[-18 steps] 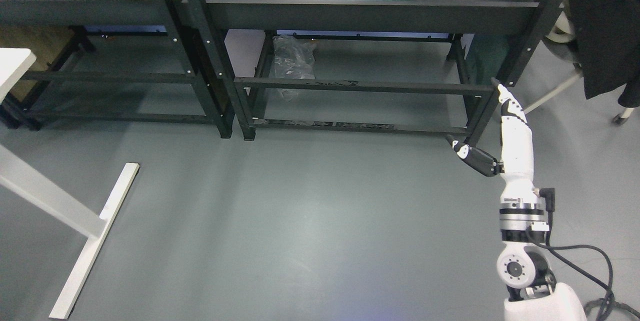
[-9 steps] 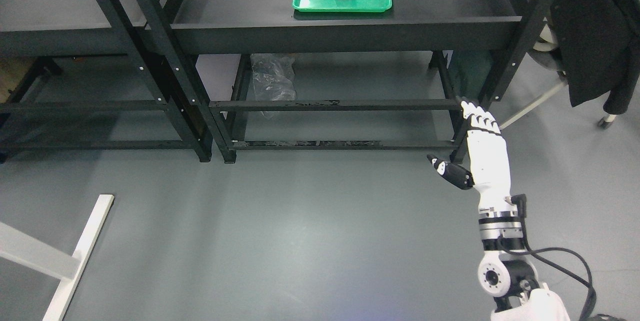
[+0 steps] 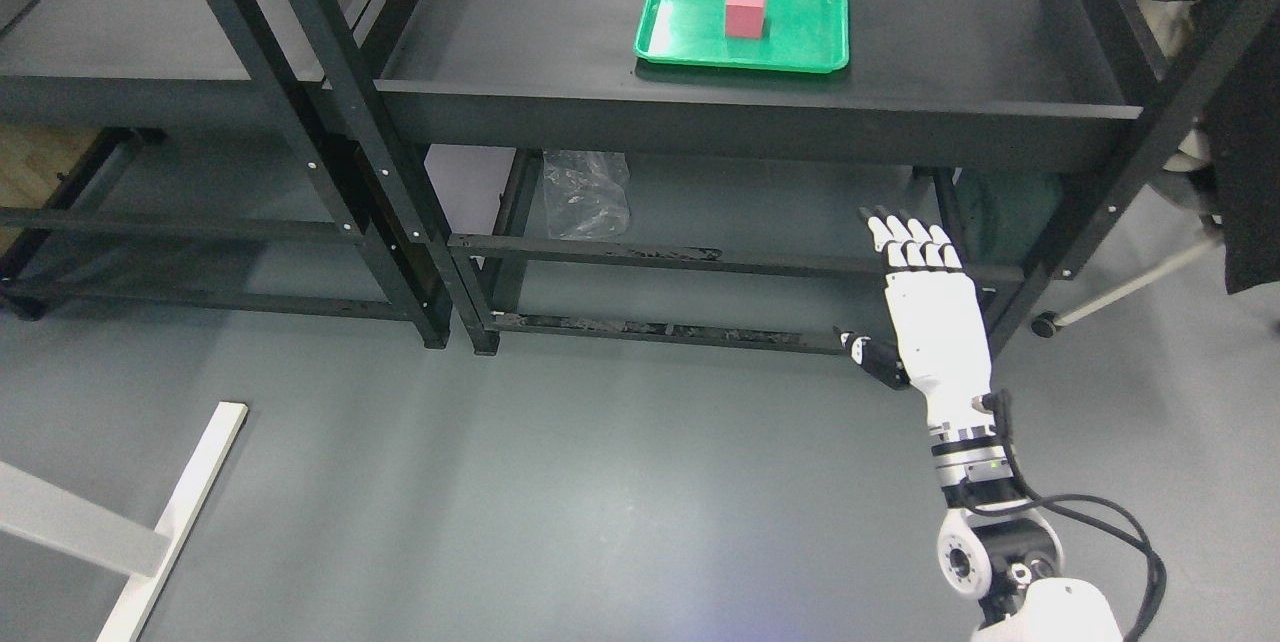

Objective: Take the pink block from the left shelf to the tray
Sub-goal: 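Drive toward the shelf and raise the right hand toward the green tray, then reach the right hand over the pink cube on the green tray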

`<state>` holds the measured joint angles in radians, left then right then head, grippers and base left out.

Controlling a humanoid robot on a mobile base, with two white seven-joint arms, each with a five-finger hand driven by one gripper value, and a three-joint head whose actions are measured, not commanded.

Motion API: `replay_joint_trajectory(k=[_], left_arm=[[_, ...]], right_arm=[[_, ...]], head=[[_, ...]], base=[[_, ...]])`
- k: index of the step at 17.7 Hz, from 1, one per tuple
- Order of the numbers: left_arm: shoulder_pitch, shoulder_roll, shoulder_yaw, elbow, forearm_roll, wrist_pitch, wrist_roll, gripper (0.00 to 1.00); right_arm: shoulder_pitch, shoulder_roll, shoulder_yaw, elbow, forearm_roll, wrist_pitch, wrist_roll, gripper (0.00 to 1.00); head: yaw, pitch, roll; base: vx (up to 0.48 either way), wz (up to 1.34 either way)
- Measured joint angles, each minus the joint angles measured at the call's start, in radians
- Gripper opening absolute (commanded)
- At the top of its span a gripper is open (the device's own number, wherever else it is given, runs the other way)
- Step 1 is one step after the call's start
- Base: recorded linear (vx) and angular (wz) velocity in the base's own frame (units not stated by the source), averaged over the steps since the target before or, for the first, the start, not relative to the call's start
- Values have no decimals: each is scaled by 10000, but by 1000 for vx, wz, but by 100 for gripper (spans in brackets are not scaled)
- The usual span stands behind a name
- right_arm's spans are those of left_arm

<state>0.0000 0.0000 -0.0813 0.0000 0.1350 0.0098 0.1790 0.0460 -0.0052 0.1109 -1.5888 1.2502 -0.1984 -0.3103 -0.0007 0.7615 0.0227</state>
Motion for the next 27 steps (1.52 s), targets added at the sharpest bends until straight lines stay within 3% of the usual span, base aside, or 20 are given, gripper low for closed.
replay_joint_trajectory(k=[7,14,27], left_arm=[[0,0,0,0,0,0,0,100],[-1,0,0,0,0,0,0,100],[0,0,0,0,0,0,0,100]], right_arm=[[-308,-22,94,41,1044,-80,-130,99],[-419,-172,188,64,1158,-84,-1321,99],[-585,-11,413,315,1188,-86,-1466,99]], head=[[0,0,0],[0,0,0],[0,0,0]], base=[[251,167],[255,51],[234,-2]])
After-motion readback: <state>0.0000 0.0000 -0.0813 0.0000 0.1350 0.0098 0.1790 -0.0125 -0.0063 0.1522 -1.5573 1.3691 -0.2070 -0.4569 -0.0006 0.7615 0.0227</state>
